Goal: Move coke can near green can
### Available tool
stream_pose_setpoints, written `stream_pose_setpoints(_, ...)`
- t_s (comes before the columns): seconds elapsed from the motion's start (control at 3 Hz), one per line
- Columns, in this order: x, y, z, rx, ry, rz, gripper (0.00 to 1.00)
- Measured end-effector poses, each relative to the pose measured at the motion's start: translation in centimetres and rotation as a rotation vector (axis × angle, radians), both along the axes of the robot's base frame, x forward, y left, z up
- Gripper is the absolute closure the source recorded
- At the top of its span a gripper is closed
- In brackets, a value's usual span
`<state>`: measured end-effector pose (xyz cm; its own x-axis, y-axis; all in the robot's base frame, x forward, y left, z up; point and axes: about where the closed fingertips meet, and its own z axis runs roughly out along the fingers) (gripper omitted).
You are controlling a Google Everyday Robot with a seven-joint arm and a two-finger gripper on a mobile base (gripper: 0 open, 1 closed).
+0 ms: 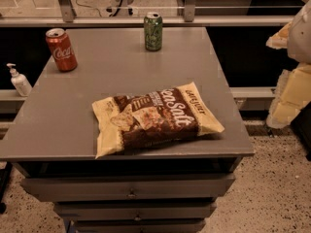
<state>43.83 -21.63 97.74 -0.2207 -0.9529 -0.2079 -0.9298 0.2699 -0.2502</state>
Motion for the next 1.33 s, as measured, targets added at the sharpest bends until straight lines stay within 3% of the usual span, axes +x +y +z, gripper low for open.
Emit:
stream_pose_setpoints(0.67, 0.3, 0.6, -0.3, 0.038, -0.018, -0.006, 0.00)
stream_pose_setpoints(1.0, 2.6, 4.0, -1.7, 0.149, -0.036, 0.008, 0.00)
stream_pose_setpoints(1.33, 6.4, 9.6, -4.4, 0.312, -0.043, 0.032, 0.00)
